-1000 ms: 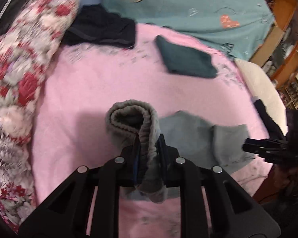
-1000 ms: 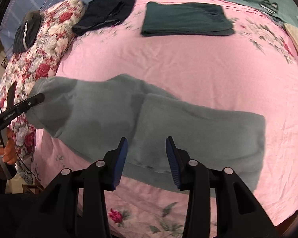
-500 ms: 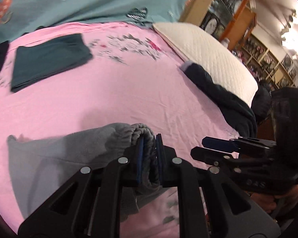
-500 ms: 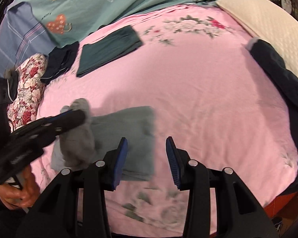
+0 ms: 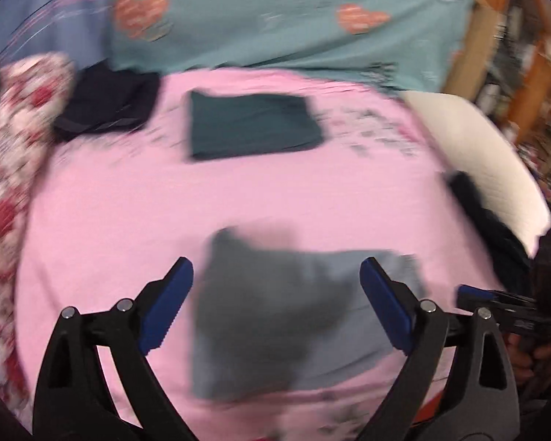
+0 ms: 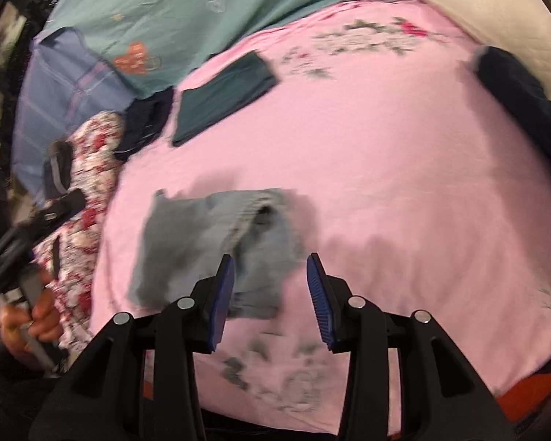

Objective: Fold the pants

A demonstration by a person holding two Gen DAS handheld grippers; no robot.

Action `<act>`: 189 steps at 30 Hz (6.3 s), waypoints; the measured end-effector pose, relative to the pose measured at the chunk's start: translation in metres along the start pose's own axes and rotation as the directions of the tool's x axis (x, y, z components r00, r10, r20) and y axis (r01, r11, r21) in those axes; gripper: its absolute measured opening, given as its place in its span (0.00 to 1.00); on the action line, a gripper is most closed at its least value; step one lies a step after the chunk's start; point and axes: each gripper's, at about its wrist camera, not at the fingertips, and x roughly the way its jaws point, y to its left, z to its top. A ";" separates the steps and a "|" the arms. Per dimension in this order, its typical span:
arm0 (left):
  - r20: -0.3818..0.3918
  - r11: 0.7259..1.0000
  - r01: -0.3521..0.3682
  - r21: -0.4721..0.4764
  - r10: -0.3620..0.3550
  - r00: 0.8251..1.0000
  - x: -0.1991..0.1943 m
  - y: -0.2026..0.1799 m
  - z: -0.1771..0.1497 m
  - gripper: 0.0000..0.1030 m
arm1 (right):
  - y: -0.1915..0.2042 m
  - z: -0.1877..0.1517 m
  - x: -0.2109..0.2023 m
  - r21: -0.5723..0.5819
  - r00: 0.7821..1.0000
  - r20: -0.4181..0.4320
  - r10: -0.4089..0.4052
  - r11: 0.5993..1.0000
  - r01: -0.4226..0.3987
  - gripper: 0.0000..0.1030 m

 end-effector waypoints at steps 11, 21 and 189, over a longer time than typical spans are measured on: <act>-0.039 0.996 -0.045 -0.075 0.043 0.998 -0.006 0.044 -0.020 0.91 | 0.049 0.000 0.076 -0.142 0.993 -0.107 -0.040 0.990 0.025 0.14; -0.033 0.998 0.002 -0.065 -0.004 0.999 -0.006 0.046 -0.012 0.91 | 0.024 0.066 0.048 -0.009 0.997 0.074 0.022 1.000 -0.021 0.07; -0.287 0.989 0.040 0.139 0.002 0.958 0.105 -0.006 -0.062 0.98 | 0.015 -0.003 0.068 -0.103 0.994 -0.109 0.030 0.994 -0.041 0.51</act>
